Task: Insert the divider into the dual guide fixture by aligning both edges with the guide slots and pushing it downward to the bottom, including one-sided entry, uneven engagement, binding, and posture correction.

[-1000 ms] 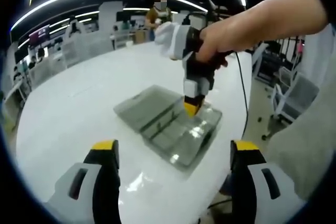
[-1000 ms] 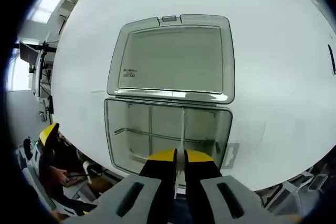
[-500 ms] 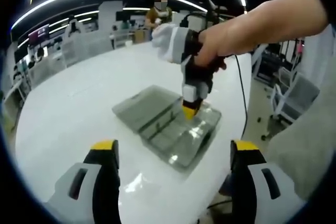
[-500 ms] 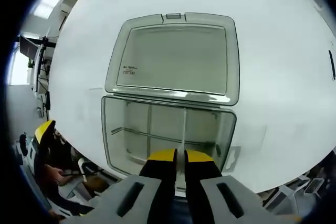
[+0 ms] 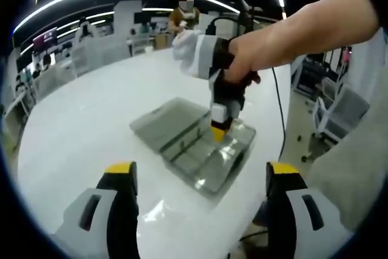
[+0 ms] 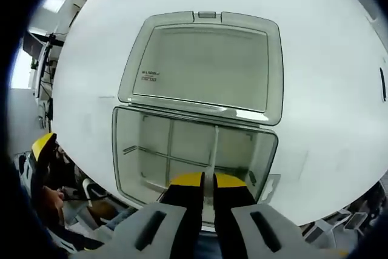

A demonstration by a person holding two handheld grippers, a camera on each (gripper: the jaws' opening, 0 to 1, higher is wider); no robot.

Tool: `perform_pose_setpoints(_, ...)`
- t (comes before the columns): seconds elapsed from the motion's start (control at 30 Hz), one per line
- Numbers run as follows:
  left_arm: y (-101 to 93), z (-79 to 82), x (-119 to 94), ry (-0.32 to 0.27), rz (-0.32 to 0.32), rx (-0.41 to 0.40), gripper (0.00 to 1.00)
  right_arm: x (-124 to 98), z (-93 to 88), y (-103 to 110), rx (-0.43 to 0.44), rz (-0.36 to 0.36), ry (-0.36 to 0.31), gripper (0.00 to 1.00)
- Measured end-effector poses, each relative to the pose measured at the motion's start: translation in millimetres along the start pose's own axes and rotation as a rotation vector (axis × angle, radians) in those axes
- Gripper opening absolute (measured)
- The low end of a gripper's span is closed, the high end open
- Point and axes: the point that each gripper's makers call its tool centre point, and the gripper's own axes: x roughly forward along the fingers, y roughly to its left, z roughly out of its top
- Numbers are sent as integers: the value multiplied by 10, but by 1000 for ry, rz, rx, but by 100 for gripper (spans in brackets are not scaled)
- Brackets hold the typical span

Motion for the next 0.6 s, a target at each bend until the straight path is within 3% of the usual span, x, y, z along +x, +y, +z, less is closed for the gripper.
perform_pose_setpoints(0.6, -20, 6, 1, 3, 2, 4, 86, 19, -16, -9, 9, -1, -17, 0)
